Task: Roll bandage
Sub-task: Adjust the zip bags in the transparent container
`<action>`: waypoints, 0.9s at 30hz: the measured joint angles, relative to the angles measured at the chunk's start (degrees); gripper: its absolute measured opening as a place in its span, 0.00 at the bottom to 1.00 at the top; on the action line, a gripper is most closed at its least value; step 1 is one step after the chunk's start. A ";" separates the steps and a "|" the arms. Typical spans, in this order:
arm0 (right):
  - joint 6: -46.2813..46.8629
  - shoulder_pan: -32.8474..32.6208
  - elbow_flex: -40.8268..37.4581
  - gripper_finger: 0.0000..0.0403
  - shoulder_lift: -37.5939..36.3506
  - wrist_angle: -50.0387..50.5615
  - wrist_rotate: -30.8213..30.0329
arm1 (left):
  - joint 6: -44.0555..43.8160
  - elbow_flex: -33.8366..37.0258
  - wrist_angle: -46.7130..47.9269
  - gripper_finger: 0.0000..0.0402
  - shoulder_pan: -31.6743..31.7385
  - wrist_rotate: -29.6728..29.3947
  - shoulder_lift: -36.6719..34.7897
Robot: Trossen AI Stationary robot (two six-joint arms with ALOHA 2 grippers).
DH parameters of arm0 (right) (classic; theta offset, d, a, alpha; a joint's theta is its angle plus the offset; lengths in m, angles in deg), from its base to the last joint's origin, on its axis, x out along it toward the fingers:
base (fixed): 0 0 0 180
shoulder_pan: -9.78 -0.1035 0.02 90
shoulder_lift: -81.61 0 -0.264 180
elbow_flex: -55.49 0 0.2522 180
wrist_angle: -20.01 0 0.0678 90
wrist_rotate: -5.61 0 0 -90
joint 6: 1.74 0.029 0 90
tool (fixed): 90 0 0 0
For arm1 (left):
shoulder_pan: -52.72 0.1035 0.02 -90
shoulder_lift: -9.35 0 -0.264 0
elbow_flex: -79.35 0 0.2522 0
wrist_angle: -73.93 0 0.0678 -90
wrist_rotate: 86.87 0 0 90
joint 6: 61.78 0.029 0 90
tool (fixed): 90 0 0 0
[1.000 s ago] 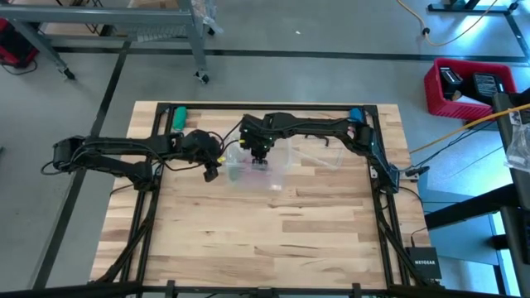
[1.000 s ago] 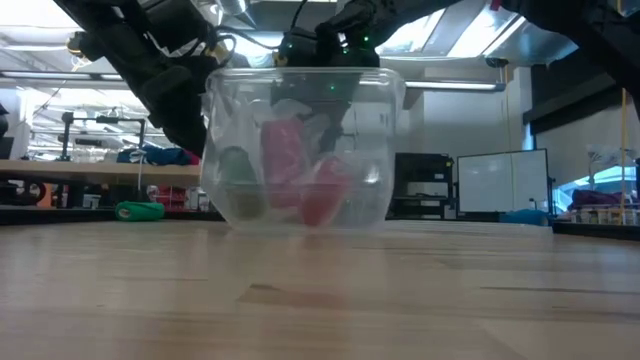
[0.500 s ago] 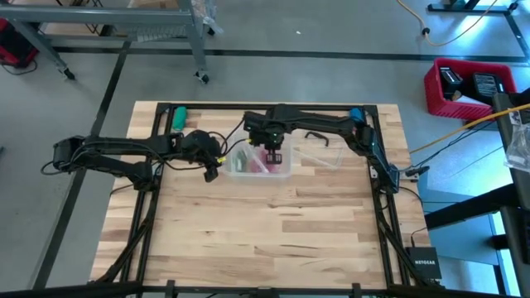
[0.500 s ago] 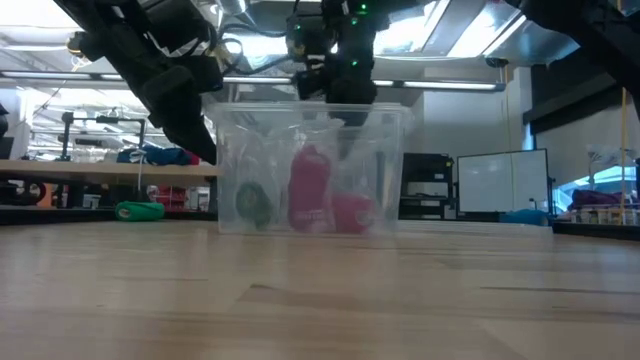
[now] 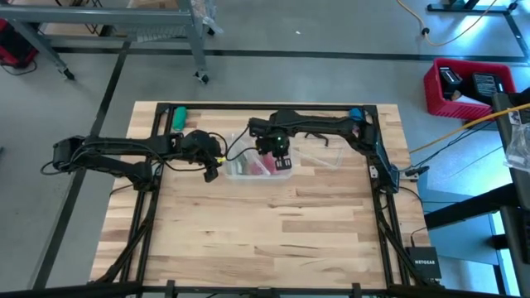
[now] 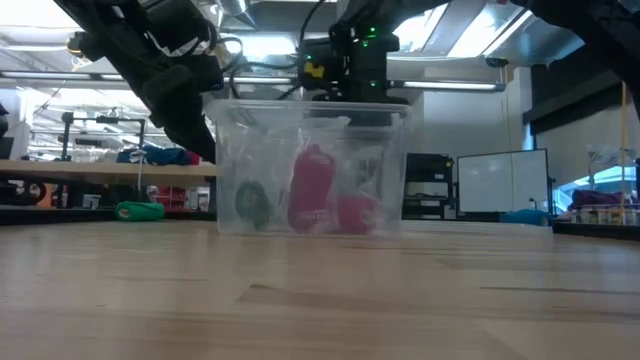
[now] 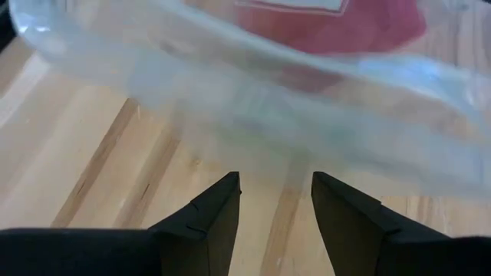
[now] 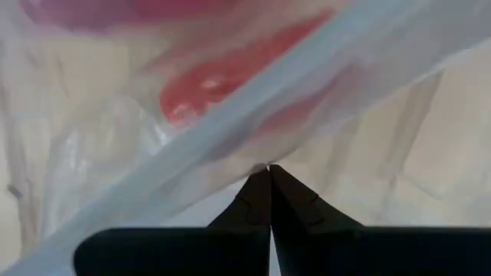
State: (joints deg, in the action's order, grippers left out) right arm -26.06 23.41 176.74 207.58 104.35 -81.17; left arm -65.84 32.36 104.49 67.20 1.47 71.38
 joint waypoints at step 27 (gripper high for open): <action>23.06 -0.73 4.11 0.00 0.39 -11.40 17.62 | -0.83 0.02 -3.02 0.39 -3.74 -0.45 -0.01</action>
State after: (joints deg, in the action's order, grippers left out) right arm -3.00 22.68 180.85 207.96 92.95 -63.56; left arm -66.67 32.38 101.47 63.46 1.02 71.37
